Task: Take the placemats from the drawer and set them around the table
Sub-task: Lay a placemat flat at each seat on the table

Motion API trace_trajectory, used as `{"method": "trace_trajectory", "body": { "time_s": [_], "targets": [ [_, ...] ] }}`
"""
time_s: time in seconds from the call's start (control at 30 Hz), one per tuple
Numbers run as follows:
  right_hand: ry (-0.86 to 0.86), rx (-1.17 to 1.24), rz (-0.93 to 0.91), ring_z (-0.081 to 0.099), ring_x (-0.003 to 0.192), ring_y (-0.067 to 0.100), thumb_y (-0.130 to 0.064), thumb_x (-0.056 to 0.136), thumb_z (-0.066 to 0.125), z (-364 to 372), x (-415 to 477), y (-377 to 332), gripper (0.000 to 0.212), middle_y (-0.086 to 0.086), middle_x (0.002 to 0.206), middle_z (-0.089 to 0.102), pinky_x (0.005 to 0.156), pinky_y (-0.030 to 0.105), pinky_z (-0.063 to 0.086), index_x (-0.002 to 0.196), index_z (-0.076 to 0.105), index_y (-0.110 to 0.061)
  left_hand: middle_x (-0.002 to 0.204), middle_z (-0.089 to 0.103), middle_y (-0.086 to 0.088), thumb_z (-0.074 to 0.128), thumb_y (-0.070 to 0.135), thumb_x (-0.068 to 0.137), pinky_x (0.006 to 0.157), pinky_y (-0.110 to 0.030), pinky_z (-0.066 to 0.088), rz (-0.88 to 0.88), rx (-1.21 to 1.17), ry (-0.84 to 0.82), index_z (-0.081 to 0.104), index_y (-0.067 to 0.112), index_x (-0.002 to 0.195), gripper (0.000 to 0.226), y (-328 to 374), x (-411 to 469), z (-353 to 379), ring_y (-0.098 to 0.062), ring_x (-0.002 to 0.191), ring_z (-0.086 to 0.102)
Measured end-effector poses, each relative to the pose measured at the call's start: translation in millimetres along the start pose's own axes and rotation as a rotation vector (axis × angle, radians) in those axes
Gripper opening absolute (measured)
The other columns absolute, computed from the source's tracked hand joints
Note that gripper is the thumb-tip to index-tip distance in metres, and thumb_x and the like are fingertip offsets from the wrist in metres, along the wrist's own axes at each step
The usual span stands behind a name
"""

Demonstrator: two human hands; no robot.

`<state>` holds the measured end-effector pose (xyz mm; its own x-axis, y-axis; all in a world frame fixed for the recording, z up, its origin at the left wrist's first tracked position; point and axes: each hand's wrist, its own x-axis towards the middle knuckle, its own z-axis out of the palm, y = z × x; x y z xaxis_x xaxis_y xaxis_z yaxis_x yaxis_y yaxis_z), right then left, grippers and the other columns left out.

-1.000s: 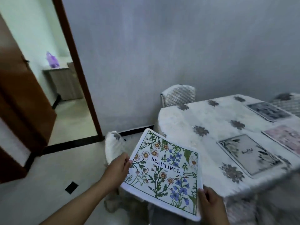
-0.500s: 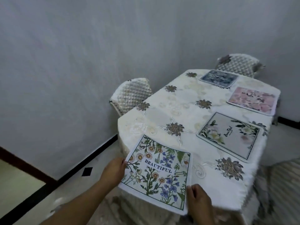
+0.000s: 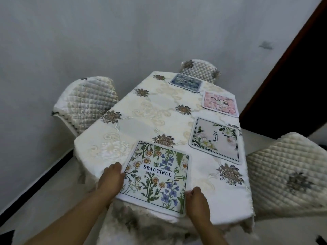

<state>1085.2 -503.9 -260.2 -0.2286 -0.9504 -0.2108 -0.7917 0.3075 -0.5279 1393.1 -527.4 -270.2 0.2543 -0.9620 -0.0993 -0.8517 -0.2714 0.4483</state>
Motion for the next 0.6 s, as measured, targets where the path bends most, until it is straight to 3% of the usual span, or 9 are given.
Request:
{"method": "trace_trajectory", "body": {
  "time_s": [0.07, 0.17, 0.27, 0.37, 0.43, 0.6],
  "targets": [
    [0.054, -0.094, 0.027, 0.059, 0.091, 0.036, -0.035, 0.095, 0.051, -0.1, -14.8, -7.4, 0.027, 0.017, 0.102, 0.060, 0.073, 0.038, 0.048, 0.103, 0.051, -0.009, 0.125, 0.052, -0.017, 0.054, 0.039, 0.093, 0.089, -0.042, 0.043, 0.034, 0.046, -0.062, 0.044, 0.010, 0.130, 0.048, -4.0, -11.9, -13.0, -0.035, 0.111, 0.048],
    [0.126, -0.249, -0.044, 0.058, 0.101, 0.040, -0.038, 0.092, 0.058, -5.1, -54.2, -23.5, 0.044, 0.020, 0.113, 0.060, 0.078, 0.044, 0.049, 0.120, 0.054, -0.004, 0.146, 0.037, -0.016, 0.048, 0.047, 0.093, 0.104, -0.045, 0.036, 0.167, 0.051, -0.060, 0.030, 0.013, 0.146, 0.066, -9.5, -46.8, -38.6, -0.035, 0.129, 0.037],
    [0.150, -0.342, -0.161, 0.052, 0.120, 0.038, -0.043, 0.092, 0.050, -5.0, -95.6, -46.3, 0.054, 0.019, 0.133, 0.056, 0.093, 0.048, 0.046, 0.133, 0.051, -0.008, 0.156, 0.024, -0.015, 0.041, 0.050, 0.094, 0.114, -0.047, 0.025, 0.298, 0.095, -0.094, 0.019, 0.018, 0.151, 0.070, -14.1, -75.4, -62.5, -0.033, 0.141, 0.023],
    [-0.023, -0.397, -0.181, 0.016, 0.149, 0.028, -0.047, 0.099, 0.034, -2.9, -118.6, -71.6, 0.060, 0.008, 0.161, 0.021, 0.118, 0.047, 0.016, 0.152, 0.023, -0.021, 0.159, 0.018, -0.010, 0.038, 0.050, 0.095, 0.118, -0.047, 0.015, 0.400, 0.162, -0.137, 0.013, 0.021, 0.153, 0.069, -5.2, -83.7, -71.5, -0.032, 0.146, 0.014],
    [-0.073, -0.426, -0.230, 0.002, 0.151, 0.025, -0.047, 0.100, 0.029, -0.3, -118.1, -86.2, 0.060, 0.004, 0.164, 0.009, 0.120, 0.047, 0.005, 0.154, 0.013, -0.025, 0.160, 0.014, -0.009, 0.037, 0.049, 0.096, 0.118, -0.048, 0.012, 0.442, 0.194, -0.159, 0.013, 0.022, 0.152, 0.067, 3.0, -81.3, -68.3, -0.032, 0.147, 0.011],
    [-0.120, -0.469, -0.254, -0.002, 0.151, 0.027, -0.044, 0.099, 0.021, 28.3, -86.8, -100.8, 0.059, 0.007, 0.164, 0.006, 0.120, 0.048, 0.000, 0.154, 0.012, -0.024, 0.162, 0.010, -0.010, 0.034, 0.044, 0.098, 0.118, -0.049, 0.003, 0.476, 0.269, -0.190, 0.013, 0.021, 0.152, 0.063, 10.6, -58.4, -33.0, -0.031, 0.149, 0.001]
  ]
}}
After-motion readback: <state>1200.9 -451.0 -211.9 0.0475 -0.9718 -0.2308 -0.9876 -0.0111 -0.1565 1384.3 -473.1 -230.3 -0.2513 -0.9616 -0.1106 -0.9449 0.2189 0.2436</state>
